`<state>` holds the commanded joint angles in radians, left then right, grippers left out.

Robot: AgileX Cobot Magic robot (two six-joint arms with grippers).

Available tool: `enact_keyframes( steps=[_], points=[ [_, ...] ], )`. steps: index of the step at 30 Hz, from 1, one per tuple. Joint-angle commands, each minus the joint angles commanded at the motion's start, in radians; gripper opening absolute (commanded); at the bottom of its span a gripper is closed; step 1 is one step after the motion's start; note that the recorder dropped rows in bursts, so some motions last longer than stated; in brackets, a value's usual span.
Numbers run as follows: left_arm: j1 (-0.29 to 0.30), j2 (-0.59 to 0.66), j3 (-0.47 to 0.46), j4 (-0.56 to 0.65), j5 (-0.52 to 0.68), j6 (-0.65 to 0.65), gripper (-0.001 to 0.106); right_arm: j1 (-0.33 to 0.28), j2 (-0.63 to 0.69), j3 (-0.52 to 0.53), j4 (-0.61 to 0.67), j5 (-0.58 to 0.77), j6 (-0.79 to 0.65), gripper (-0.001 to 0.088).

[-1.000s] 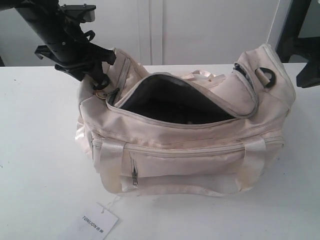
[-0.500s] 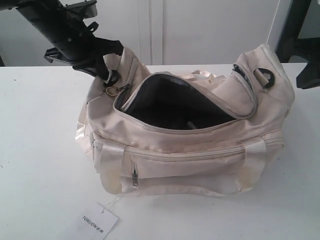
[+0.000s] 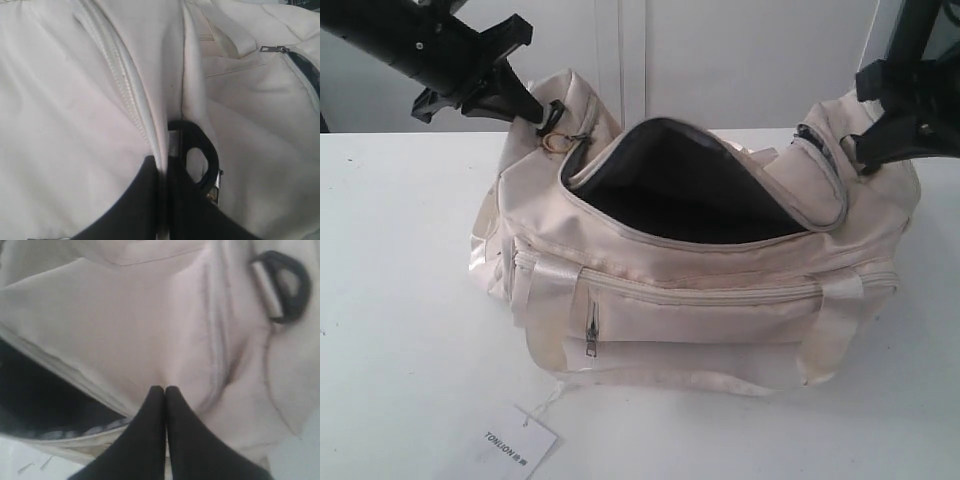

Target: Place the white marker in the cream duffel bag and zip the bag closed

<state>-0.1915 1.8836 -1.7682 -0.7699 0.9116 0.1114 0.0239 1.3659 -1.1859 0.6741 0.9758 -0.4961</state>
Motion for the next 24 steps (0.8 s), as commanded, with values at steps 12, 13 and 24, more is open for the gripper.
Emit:
enact_keyframes(
  steps=[12,13,24],
  points=[
    [0.0,0.0,0.0,-0.064,0.027,0.116,0.0,0.167,0.006,-0.037,0.081,-0.101,-0.029,0.0],
    [0.0,0.0,0.0,-0.066,0.027,0.125,0.0,0.179,0.009,-0.05,0.081,-0.115,-0.02,0.0],
    [0.0,0.0,0.0,-0.08,0.029,0.155,0.0,0.368,0.147,-0.168,0.091,-0.306,0.01,0.0]
  ],
)
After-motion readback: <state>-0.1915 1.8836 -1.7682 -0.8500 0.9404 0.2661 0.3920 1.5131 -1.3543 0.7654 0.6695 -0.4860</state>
